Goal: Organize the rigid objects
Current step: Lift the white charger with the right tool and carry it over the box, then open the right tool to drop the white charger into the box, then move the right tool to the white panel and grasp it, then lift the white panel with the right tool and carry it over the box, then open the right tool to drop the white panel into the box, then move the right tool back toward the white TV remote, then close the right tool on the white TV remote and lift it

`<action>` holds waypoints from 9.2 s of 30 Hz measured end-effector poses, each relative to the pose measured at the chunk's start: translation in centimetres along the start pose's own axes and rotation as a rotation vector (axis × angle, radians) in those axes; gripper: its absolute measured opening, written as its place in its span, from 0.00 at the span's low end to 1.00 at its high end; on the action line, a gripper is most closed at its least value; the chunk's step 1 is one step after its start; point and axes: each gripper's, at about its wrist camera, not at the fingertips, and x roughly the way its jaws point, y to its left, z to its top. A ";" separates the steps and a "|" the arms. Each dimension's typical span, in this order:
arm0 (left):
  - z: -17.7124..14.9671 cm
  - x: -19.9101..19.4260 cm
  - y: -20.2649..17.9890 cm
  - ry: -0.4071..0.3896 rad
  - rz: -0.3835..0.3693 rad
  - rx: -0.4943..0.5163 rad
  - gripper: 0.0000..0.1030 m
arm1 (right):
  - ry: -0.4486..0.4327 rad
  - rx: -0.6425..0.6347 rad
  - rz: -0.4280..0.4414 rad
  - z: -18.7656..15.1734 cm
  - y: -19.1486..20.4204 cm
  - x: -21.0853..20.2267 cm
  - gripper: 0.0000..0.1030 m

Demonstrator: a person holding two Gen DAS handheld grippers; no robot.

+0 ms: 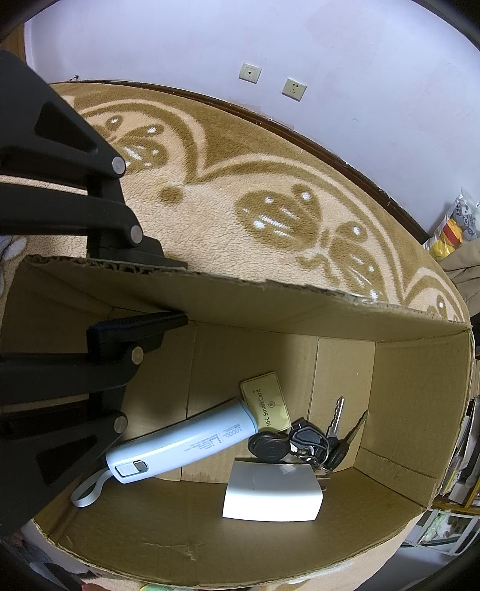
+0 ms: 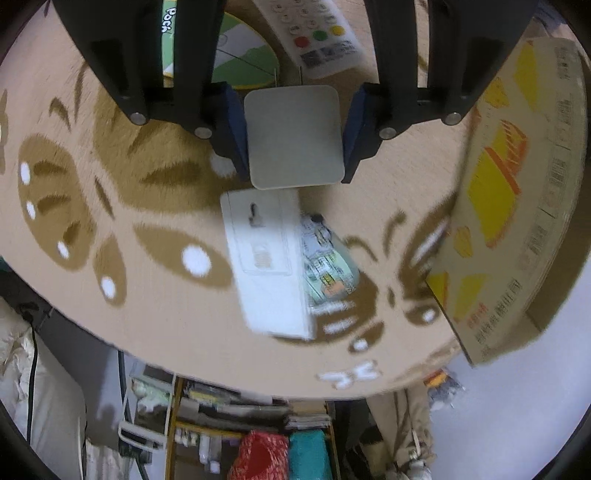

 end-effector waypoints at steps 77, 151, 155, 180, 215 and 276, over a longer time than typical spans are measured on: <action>0.0 -0.1 0.1 0.000 0.004 0.000 0.20 | -0.288 0.060 0.192 4.6 4.1 -5.6 0.89; 0.0 0.0 0.2 0.000 0.001 -0.001 0.20 | -0.350 0.006 0.250 4.7 6.8 -7.8 0.50; -0.1 0.0 0.3 0.000 0.001 0.000 0.20 | -0.346 -0.056 0.295 3.8 9.3 -8.2 0.50; 0.1 0.3 0.7 0.004 -0.013 -0.014 0.20 | -0.270 -0.207 0.260 0.9 14.0 -6.8 0.50; -0.1 -0.1 0.6 0.006 -0.012 -0.018 0.20 | -0.278 -0.129 0.214 0.5 8.9 -8.4 0.64; -0.6 -1.0 0.4 -0.007 0.008 -0.007 0.20 | 0.144 0.046 0.006 -7.9 0.0 -1.7 0.63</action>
